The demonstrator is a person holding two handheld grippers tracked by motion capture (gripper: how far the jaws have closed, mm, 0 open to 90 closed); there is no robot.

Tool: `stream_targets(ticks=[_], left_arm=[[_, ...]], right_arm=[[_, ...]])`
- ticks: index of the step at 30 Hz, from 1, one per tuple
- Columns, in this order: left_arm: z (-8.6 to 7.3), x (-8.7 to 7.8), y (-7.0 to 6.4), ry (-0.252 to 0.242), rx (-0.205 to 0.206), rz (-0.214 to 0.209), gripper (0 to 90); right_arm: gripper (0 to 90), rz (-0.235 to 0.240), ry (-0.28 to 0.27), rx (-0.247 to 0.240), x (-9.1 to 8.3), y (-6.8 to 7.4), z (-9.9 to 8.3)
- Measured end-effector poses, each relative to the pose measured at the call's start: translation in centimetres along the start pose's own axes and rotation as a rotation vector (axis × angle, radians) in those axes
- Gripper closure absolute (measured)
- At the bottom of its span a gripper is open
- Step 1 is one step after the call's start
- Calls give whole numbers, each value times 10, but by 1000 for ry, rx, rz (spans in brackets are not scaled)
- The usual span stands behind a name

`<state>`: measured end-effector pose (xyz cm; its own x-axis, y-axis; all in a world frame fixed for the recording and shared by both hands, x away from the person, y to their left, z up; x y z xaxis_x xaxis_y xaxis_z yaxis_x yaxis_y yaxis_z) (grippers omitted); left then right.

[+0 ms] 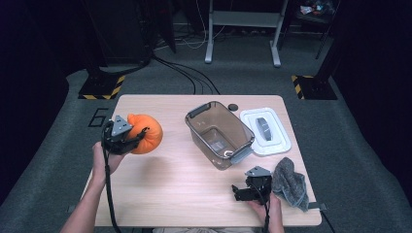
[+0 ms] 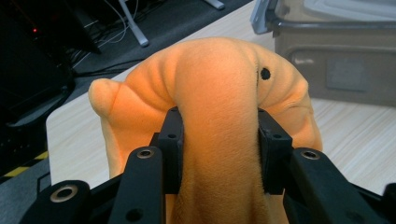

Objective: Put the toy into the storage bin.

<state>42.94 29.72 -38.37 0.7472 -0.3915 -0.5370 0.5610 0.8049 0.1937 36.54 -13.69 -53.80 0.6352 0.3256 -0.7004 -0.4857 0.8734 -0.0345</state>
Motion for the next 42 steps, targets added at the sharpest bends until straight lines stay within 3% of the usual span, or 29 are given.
stream_targets(ticks=[24, 42], left_arm=[[66, 21, -14, -45, 91, -63, 610], [112, 55, -38, -70, 132, -149, 601]], right_arm=[[0, 2, -6, 15, 0, 1, 0], [0, -5, -9, 16, 1, 1, 0]])
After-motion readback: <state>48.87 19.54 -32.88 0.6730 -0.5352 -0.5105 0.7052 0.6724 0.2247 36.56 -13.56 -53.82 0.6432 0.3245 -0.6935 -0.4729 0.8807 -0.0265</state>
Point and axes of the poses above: each handheld gripper's, and its own axes: x roughly forward along the jaws, z roughly out of its top, y roughly to its left, the point moved 1 cm from there along x, roughly forward along the jaws, and after that the axes turned 2 degrees about -z, right-handed, at the moved point
